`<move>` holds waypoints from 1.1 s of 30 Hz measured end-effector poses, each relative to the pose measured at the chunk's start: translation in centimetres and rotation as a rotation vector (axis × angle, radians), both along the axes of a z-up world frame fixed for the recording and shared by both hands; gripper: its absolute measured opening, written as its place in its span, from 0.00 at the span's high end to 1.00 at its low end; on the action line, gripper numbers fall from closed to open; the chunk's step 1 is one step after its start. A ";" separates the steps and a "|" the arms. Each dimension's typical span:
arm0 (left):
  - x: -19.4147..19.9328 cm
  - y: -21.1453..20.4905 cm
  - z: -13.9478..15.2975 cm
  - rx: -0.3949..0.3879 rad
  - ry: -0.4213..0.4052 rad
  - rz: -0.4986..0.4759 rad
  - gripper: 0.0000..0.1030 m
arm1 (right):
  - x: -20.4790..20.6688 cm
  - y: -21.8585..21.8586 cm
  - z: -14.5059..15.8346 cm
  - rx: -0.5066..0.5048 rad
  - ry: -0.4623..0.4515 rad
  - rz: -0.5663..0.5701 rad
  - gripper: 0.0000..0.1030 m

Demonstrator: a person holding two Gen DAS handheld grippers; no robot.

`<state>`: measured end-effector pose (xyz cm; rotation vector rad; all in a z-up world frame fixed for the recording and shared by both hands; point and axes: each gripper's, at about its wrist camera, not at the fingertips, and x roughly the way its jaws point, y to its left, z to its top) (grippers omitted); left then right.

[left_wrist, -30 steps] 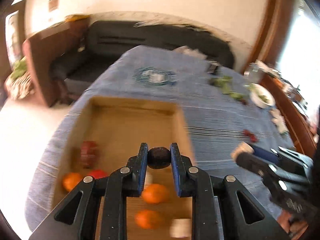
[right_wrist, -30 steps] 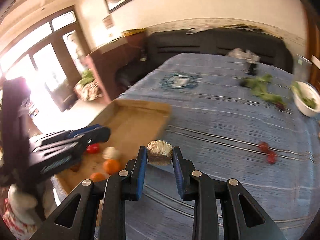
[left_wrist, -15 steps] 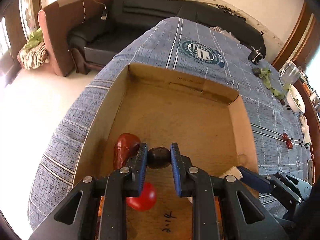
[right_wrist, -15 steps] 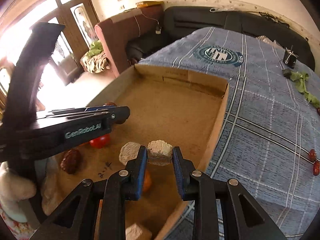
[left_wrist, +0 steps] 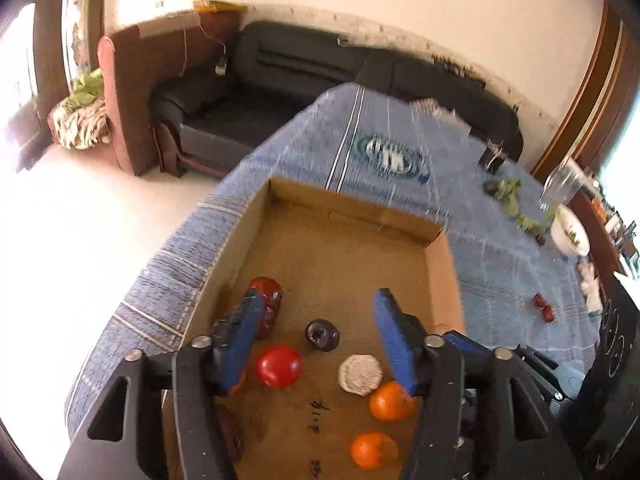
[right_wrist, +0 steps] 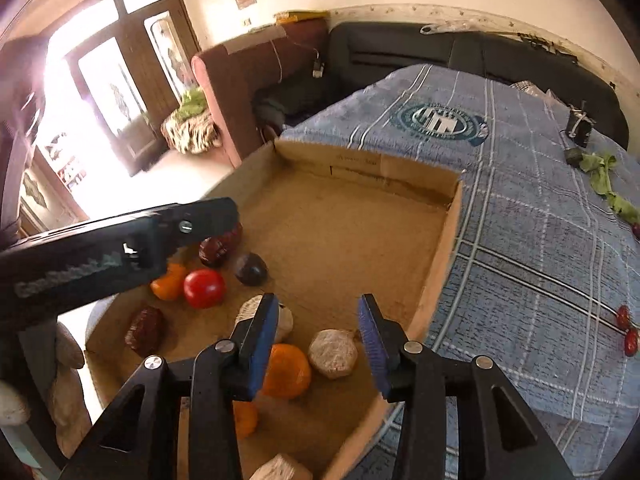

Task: Organize fruits
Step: 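Move both open tools back over the last two red dates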

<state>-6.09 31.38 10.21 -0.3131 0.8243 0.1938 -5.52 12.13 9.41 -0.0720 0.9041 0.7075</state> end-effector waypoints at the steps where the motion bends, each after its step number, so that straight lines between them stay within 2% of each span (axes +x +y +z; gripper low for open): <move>1: -0.7 -0.2 0.6 -0.007 -0.019 0.008 0.35 | -0.4 -0.9 0.5 0.021 -0.007 -0.018 0.56; 3: -2.2 -0.7 1.8 -0.026 -0.065 0.016 0.29 | -1.2 -3.4 1.5 0.073 -0.014 -0.085 0.45; 5: -3.7 -1.6 2.7 -0.040 -0.098 0.018 0.27 | -2.2 -5.8 2.0 0.120 -0.013 -0.143 0.39; 9: -6.6 -4.6 3.9 -0.054 -0.157 0.009 0.20 | -4.5 -10.7 2.1 0.166 -0.019 -0.269 0.39; 13: -8.2 -8.0 4.3 -0.009 -0.182 -0.015 0.20 | -6.4 -13.7 1.4 0.151 -0.019 -0.359 0.39; 17: -9.3 -11.1 4.6 0.047 -0.204 -0.055 0.20 | -7.9 -15.6 1.0 0.116 -0.031 -0.401 0.39; 23: -10.3 -14.9 4.5 0.120 -0.204 -0.116 0.20 | -9.3 -17.8 0.5 0.121 -0.029 -0.446 0.38; 33: -11.2 -17.5 4.2 0.174 -0.205 -0.131 0.19 | -10.5 -19.8 0.3 0.131 -0.036 -0.484 0.36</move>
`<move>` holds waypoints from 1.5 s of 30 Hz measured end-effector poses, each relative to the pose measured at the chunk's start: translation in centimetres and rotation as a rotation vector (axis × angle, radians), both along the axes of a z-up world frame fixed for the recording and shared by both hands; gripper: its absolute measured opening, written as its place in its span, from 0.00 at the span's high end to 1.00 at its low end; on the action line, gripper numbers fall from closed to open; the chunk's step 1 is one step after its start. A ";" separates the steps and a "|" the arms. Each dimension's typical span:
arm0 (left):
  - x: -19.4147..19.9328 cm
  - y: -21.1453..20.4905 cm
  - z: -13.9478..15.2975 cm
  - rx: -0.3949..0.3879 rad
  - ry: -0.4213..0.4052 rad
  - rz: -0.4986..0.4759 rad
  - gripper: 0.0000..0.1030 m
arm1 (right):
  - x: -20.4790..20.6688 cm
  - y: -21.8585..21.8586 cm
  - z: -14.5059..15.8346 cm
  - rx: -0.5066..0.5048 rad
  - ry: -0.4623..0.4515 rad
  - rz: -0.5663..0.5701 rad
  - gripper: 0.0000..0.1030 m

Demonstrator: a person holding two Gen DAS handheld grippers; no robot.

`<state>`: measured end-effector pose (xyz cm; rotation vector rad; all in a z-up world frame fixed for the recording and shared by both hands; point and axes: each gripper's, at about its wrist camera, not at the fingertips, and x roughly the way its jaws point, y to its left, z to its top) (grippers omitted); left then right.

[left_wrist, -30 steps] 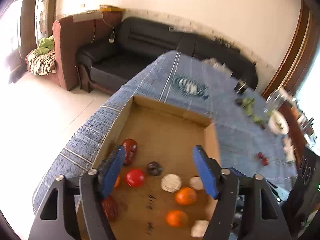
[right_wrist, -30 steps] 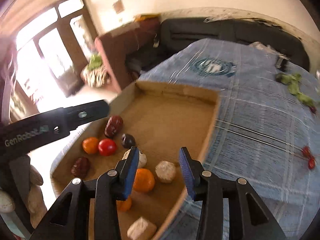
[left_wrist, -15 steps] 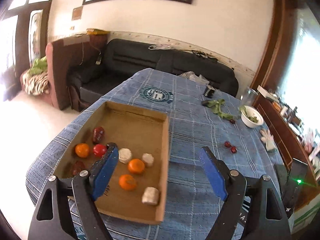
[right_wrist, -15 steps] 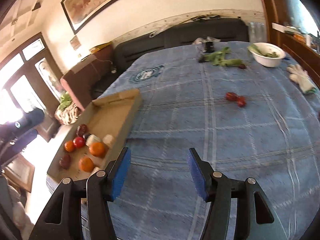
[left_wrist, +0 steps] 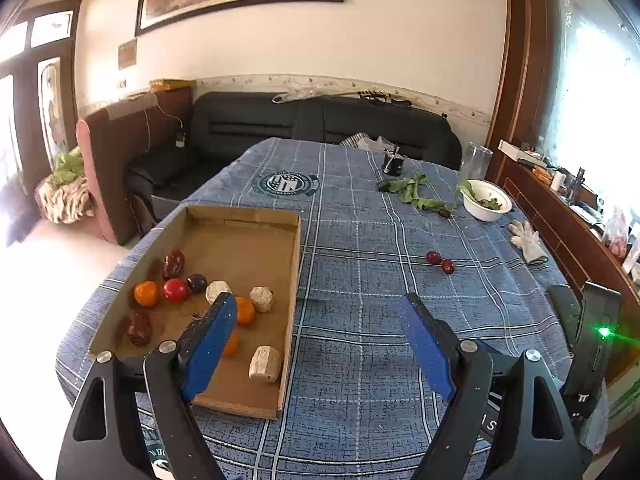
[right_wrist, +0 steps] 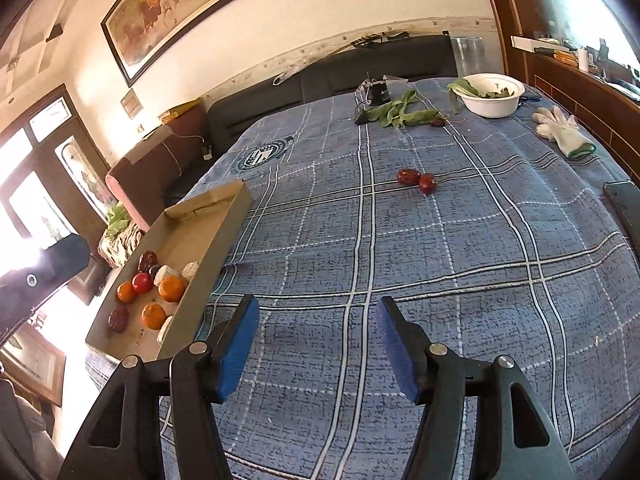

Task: Organize fruits
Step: 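Move both open tools back over the last two red dates, then grasp a red date with the right tool while the left tool grasps the other date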

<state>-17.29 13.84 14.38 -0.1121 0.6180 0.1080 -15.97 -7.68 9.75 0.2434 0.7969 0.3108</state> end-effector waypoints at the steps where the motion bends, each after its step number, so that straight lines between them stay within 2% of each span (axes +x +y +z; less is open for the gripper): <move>1: -0.1 -0.2 0.0 0.013 -0.002 0.008 0.18 | -0.1 0.0 0.0 -0.002 -0.002 0.000 0.36; 3: -0.1 -0.8 -0.2 0.052 -0.003 0.025 0.13 | -0.4 -0.1 0.2 -0.014 -0.015 -0.002 0.36; 8: -0.1 -2.2 -0.8 0.144 -0.009 0.045 0.13 | -0.9 -0.1 0.6 -0.057 -0.058 -0.010 0.32; 17: 0.6 -3.1 -1.8 0.169 0.012 0.021 0.13 | -0.4 -0.6 -0.1 -0.068 -0.042 -0.017 0.32; 25: 2.2 -3.1 -2.9 0.144 0.068 -0.008 0.13 | 0.6 -2.5 -0.2 -0.060 -0.025 -0.038 0.32; 30: 3.7 -2.4 -3.5 0.132 0.094 -0.010 0.13 | 1.9 -7.0 0.0 -0.064 -0.004 -0.100 0.32; 34: 5.5 -1.8 -4.5 0.083 0.141 -0.003 0.13 | 4.1 -10.4 0.1 -0.057 0.037 -0.149 0.32; 38: 7.7 -2.1 -4.9 0.015 0.178 -0.050 0.13 | 8.0 -10.7 0.0 -0.037 0.061 -0.091 0.33; 41: 9.5 -2.2 -4.7 -0.020 0.187 -0.065 0.13 | 11.6 -8.9 -0.8 -0.089 0.042 -0.036 0.41; 45: 11.4 -2.5 -4.3 -0.023 0.185 -0.077 0.13 | 16.0 -6.8 -3.0 -0.133 0.081 0.020 0.54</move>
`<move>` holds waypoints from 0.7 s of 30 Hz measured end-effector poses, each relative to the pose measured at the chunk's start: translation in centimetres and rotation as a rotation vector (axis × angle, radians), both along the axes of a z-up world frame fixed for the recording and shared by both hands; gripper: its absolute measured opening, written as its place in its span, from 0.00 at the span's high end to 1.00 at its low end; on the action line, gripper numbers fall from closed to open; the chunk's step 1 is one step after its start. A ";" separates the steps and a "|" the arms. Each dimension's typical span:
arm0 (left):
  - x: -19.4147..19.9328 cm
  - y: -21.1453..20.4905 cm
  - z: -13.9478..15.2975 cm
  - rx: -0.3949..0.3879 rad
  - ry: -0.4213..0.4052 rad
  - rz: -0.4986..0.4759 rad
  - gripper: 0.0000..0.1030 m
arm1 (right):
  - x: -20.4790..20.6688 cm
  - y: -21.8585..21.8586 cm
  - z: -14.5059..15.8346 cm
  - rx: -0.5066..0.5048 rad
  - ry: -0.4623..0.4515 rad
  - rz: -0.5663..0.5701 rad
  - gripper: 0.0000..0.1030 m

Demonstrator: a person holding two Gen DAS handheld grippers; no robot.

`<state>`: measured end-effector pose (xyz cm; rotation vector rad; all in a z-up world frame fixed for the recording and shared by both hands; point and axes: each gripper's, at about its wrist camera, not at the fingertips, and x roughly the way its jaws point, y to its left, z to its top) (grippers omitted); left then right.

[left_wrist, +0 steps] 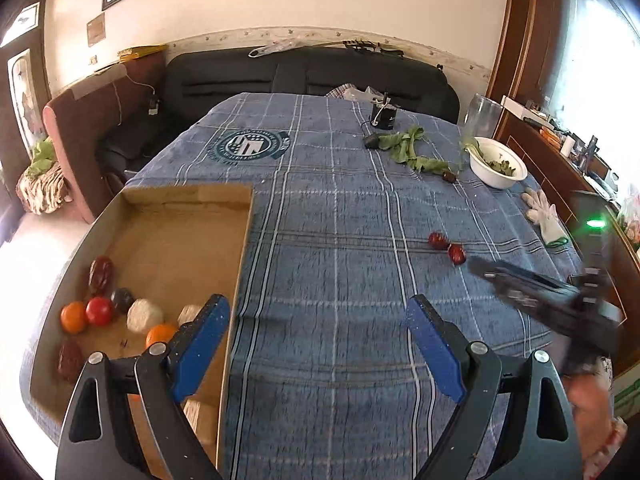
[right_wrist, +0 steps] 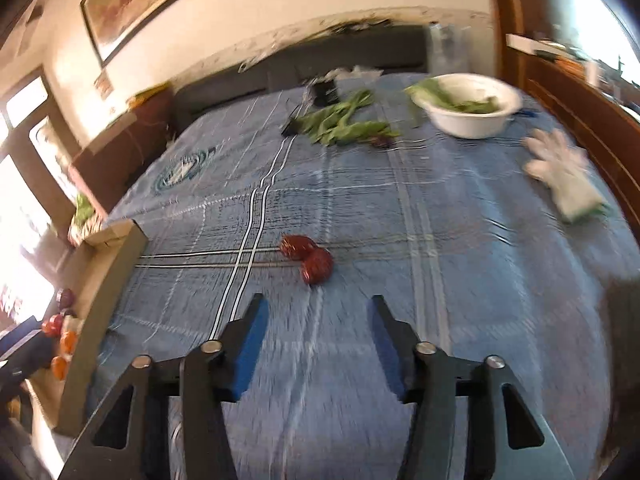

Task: Organize fruits
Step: 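Grasp a red date with the right tool while the left tool grasps the other date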

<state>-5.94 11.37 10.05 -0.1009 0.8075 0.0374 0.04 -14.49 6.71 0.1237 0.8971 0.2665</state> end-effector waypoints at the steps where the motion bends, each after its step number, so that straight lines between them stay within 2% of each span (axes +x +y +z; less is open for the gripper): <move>1: 0.5 -0.1 0.1 0.003 0.001 -0.003 0.13 | 0.9 0.4 -0.6 -0.009 0.011 0.006 0.56; 6: 3.3 -1.0 -0.2 0.003 0.011 -0.027 0.13 | 3.2 1.3 -1.9 -0.049 0.011 0.015 0.59; 7: 4.2 -1.3 -0.4 0.002 0.018 -0.030 0.13 | 3.3 1.3 -1.8 -0.047 0.007 0.015 0.62; 8: 4.8 -1.6 -0.6 -0.004 0.021 -0.038 0.13 | 3.5 1.2 -1.9 -0.036 0.012 0.023 0.77; 12: 7.3 -3.3 -2.0 -0.035 0.056 -0.091 0.17 | 3.1 0.3 -1.8 -0.023 0.006 0.012 0.76; 16: 9.4 -5.7 -3.7 -0.031 0.095 -0.157 0.27 | 1.7 -2.6 -0.8 -0.062 -0.020 -0.087 0.76; 18: 10.4 -7.0 -4.6 -0.017 0.114 -0.181 0.32 | 1.1 -4.5 -0.6 -0.036 -0.027 -0.128 0.76; 21: 12.0 -8.9 -5.9 -0.019 0.130 -0.221 0.34 | 1.0 -6.2 -0.9 0.010 -0.019 -0.161 0.76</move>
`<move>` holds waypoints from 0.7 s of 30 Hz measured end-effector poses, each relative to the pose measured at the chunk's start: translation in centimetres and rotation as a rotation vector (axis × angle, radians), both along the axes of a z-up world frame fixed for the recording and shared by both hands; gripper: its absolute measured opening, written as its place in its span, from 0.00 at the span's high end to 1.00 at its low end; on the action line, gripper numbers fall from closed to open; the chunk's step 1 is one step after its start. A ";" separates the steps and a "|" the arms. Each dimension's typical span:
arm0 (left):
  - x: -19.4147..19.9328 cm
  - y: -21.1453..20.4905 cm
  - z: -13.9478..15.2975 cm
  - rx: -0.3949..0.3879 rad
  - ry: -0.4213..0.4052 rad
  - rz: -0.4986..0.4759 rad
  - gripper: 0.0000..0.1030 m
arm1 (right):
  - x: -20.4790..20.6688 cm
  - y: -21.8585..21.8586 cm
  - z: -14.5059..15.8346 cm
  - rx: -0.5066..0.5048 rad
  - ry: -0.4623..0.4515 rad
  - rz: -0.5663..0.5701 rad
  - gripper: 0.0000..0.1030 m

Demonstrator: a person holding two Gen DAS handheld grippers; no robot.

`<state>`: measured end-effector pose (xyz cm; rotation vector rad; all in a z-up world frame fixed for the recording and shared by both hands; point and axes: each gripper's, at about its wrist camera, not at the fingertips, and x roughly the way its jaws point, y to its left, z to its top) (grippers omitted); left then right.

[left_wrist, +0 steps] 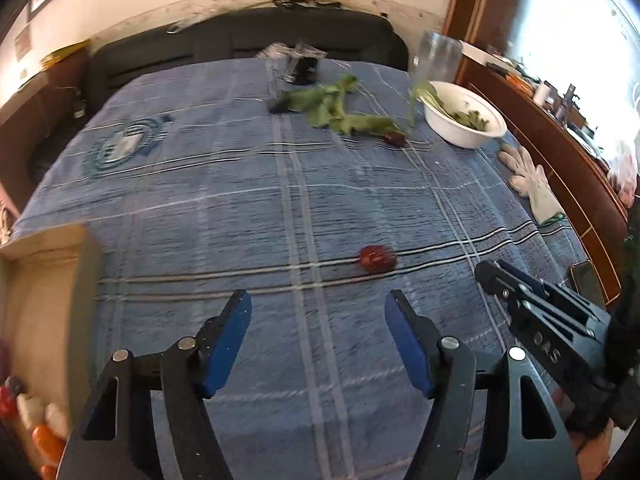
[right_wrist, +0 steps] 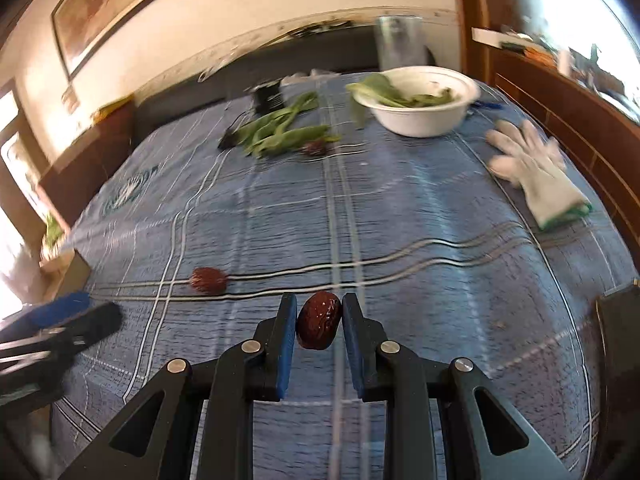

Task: Organize fruits
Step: 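Grasp a red date with the right tool while the left tool grasps the other date, then carry both held red dates over the box with both tools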

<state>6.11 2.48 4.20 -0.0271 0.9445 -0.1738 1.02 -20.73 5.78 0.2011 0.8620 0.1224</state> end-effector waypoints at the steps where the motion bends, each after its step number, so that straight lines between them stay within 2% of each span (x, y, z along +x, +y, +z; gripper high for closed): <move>1: 0.5 -0.5 -0.3 -0.003 0.004 -0.008 0.34 | 0.1 -0.2 -0.2 0.012 0.009 -0.005 0.76; 5: 2.2 -2.1 -1.6 -0.030 0.009 -0.039 0.34 | 0.3 -0.7 -0.6 0.080 0.038 0.011 0.76; 7: 2.9 -2.6 -2.2 -0.029 0.015 -0.050 0.35 | 0.3 -0.8 -0.4 0.076 0.033 0.006 0.76; 9: 3.3 -3.2 -2.7 -0.019 0.021 -0.069 0.49 | 0.3 -0.9 -0.4 0.080 0.030 -0.002 0.76; 11: 3.4 -3.7 -3.0 0.007 0.018 -0.081 0.58 | 0.4 -0.9 -0.6 0.087 0.036 -0.012 0.76; 12: 3.3 -3.9 -3.0 0.016 0.011 -0.081 0.66 | 0.4 -1.0 -0.7 0.085 0.040 -0.014 0.76; 14: 3.0 -4.2 -3.1 0.020 0.005 -0.078 0.72 | 0.5 -0.9 -0.8 0.083 0.044 -0.014 0.76; 21: 1.1 -2.6 -1.7 -0.046 0.007 -0.030 0.73 | 0.5 -0.7 -0.7 0.088 0.035 0.005 0.76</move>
